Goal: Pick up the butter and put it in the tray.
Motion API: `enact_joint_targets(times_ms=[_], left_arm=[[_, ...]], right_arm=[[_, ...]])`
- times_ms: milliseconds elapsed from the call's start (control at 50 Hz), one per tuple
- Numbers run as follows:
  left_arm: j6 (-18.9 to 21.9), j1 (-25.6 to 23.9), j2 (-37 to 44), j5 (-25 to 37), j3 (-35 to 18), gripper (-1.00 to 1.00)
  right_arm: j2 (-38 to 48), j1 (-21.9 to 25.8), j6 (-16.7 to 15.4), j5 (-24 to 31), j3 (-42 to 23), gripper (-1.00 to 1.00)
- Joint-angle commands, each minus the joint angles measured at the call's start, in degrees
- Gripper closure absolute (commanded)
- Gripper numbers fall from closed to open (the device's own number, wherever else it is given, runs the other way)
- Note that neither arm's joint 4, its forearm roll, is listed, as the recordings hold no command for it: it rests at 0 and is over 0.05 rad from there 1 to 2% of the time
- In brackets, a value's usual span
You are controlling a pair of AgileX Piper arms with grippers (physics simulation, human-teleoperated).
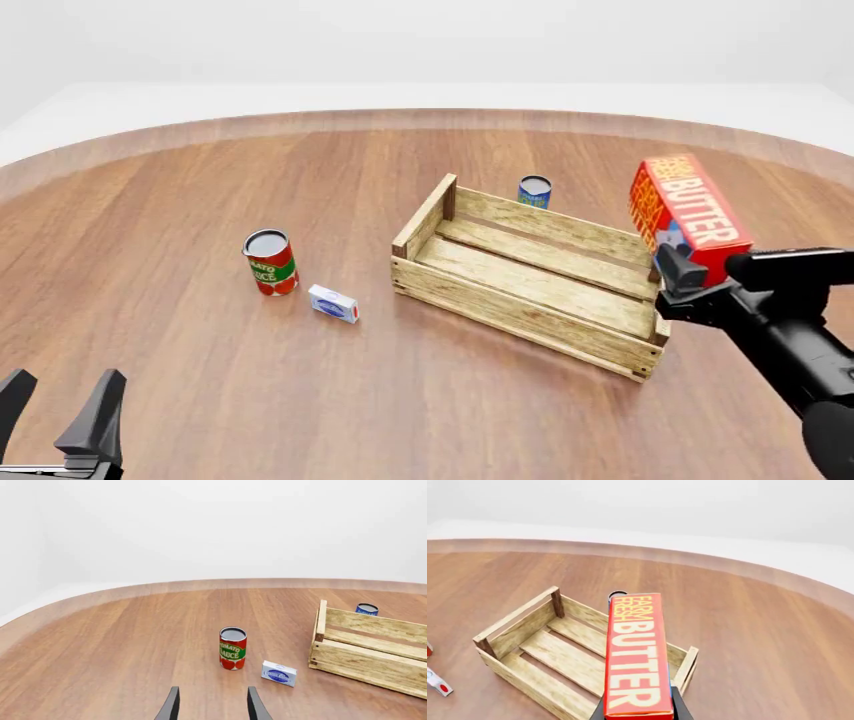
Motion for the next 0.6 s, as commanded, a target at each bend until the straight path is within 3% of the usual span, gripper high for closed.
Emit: enact_joint_targets(times_ms=[20,600], left_arm=[[0.02,0.16,0.12,-0.09,-0.06,-1.00],[-0.02,0.15,0.01,-0.03,-0.01,-1.00]], right_arm=[[3.62,1.84,1.61,-2.05,-3.15,1.00],[14.32,4.86,4.12,-6.98,-6.77,1.00]])
